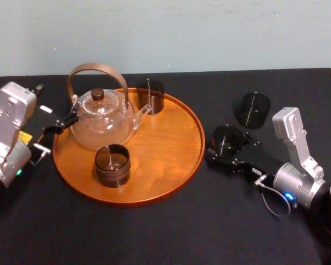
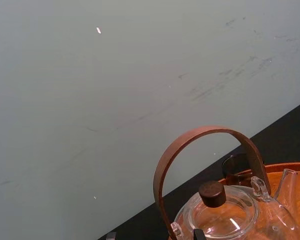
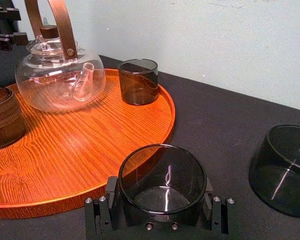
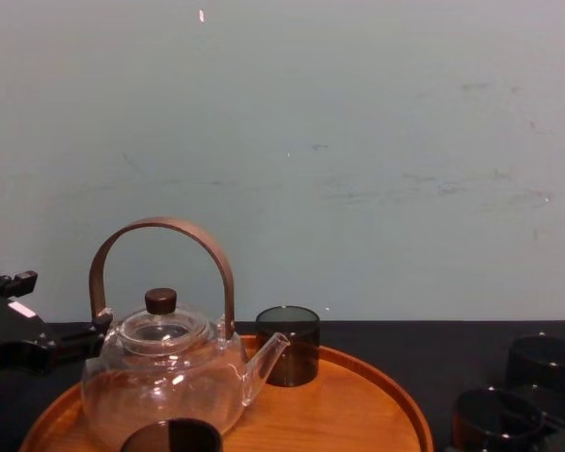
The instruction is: Pick up the glass from the table and place it on the tray.
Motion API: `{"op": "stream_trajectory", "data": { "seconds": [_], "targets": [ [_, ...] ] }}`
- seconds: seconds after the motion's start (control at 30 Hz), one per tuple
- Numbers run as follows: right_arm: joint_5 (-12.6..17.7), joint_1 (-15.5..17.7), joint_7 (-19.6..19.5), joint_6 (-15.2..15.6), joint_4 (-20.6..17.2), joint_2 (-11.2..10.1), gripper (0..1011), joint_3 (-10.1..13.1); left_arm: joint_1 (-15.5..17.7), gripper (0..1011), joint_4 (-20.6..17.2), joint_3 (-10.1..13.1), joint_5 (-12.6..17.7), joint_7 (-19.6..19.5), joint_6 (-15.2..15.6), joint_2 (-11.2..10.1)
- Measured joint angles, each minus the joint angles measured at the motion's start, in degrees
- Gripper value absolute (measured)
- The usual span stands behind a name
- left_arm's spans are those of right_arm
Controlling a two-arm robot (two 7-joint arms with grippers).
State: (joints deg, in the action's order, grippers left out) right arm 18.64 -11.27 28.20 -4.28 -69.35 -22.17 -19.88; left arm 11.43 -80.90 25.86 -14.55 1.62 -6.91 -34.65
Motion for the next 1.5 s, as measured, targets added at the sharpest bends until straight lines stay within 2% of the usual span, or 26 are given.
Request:
{"op": "stream_trajectory", "data": {
  "seconds": [0.43,0.63,1.17,1.5],
  "targets": [
    [0.0,0.2,-0.1,0.2,-0.3,-0.2,1007,0.1,0.0,1001,0.0,0.0,0.0,0.0,0.0,0.0],
    [0.0,0.3,-0.1,0.3,-0.4,-0.2,900,0.1,0.0,1001,0.0,0.0,0.0,0.0,0.0,0.0],
    [0.2,0.4,-0.1,0.3,-0.5,-0.3,900,0.2,0.0,1002,0.0,0.0,0.0,0.0,0.0,0.0],
    [0.7,0.9,0.4,0.1,-1.9,-1.4,900,0.5,0.0,1001,0.0,0.0,0.0,0.0,0.0,0.0]
  ]
}}
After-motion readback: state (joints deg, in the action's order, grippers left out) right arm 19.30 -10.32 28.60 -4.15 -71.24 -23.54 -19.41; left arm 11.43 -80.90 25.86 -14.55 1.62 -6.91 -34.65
